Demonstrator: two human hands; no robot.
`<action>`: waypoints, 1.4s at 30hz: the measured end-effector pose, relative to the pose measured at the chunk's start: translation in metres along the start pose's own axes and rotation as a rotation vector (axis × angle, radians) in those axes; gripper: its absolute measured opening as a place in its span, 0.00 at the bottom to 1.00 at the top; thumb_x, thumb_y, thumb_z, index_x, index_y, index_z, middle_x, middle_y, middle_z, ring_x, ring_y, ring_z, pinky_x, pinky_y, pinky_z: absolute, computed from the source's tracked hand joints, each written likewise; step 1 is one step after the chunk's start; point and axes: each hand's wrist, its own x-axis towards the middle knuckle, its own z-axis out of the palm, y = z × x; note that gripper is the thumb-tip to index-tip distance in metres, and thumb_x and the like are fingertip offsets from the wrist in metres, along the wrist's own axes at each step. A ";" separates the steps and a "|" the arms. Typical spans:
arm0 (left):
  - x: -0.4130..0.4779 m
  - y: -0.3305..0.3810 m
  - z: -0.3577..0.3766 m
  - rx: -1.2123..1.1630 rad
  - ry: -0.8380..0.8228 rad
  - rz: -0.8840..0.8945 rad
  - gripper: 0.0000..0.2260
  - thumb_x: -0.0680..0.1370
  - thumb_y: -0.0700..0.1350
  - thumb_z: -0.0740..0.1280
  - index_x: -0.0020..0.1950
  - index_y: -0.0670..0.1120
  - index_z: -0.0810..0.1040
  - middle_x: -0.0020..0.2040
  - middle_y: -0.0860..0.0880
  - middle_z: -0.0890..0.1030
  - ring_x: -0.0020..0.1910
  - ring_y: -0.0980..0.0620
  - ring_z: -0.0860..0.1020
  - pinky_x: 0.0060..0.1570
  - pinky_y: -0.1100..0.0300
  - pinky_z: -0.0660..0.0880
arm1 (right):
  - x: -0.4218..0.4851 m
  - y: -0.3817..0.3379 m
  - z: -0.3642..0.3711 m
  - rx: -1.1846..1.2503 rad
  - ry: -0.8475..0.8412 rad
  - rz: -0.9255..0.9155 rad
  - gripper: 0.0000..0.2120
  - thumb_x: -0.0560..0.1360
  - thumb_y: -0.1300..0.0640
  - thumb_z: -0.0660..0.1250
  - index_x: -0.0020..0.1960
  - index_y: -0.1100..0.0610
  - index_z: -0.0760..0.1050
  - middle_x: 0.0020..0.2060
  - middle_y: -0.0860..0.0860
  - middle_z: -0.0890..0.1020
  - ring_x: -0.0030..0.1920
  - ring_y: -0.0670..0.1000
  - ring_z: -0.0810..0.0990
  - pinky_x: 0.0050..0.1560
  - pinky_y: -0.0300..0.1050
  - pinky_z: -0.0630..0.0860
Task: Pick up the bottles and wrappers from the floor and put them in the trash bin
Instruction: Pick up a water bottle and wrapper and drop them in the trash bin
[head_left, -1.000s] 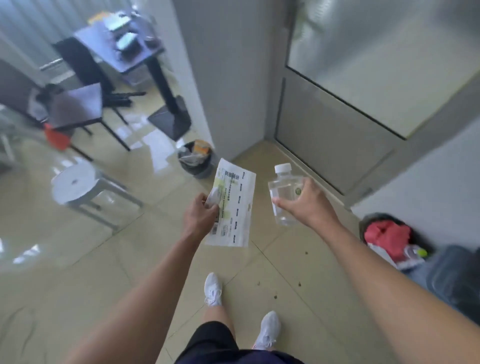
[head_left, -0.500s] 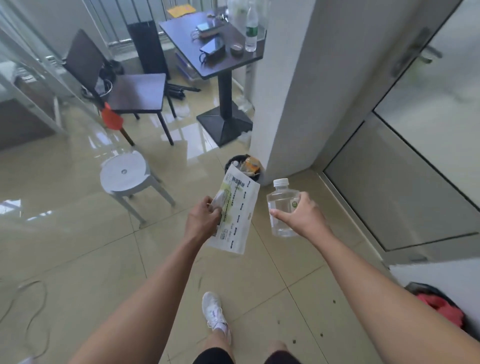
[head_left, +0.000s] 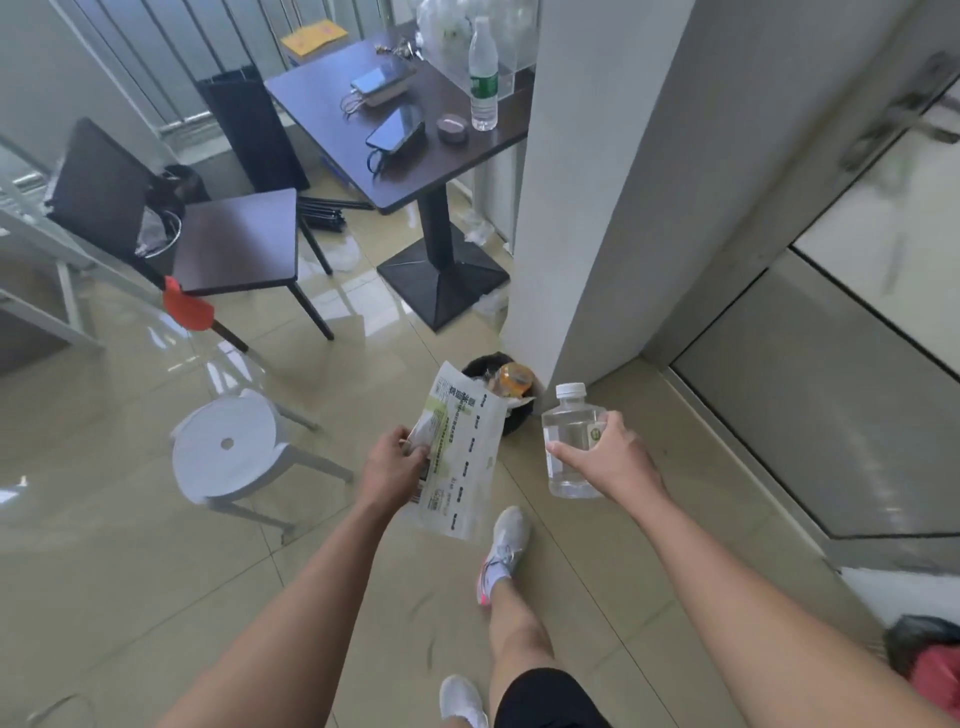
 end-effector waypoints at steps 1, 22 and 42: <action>0.022 0.004 0.004 0.002 0.000 -0.018 0.03 0.80 0.46 0.67 0.52 0.49 0.79 0.51 0.48 0.85 0.44 0.48 0.86 0.40 0.50 0.84 | 0.021 -0.004 0.006 -0.004 -0.022 0.019 0.42 0.67 0.31 0.74 0.69 0.56 0.67 0.63 0.53 0.78 0.61 0.56 0.79 0.52 0.51 0.78; 0.371 -0.015 0.087 -0.379 -0.103 -0.458 0.07 0.82 0.43 0.67 0.57 0.43 0.81 0.52 0.43 0.87 0.47 0.43 0.86 0.52 0.45 0.83 | 0.309 -0.108 0.120 -0.136 -0.274 0.131 0.42 0.67 0.29 0.72 0.71 0.52 0.65 0.62 0.51 0.76 0.60 0.53 0.77 0.53 0.51 0.77; 0.616 -0.109 0.246 0.044 -0.395 -0.308 0.10 0.77 0.40 0.65 0.56 0.42 0.80 0.51 0.43 0.84 0.49 0.40 0.84 0.46 0.46 0.85 | 0.484 -0.040 0.345 -0.132 -0.276 0.203 0.36 0.65 0.36 0.70 0.66 0.44 0.57 0.55 0.48 0.74 0.52 0.56 0.78 0.52 0.55 0.79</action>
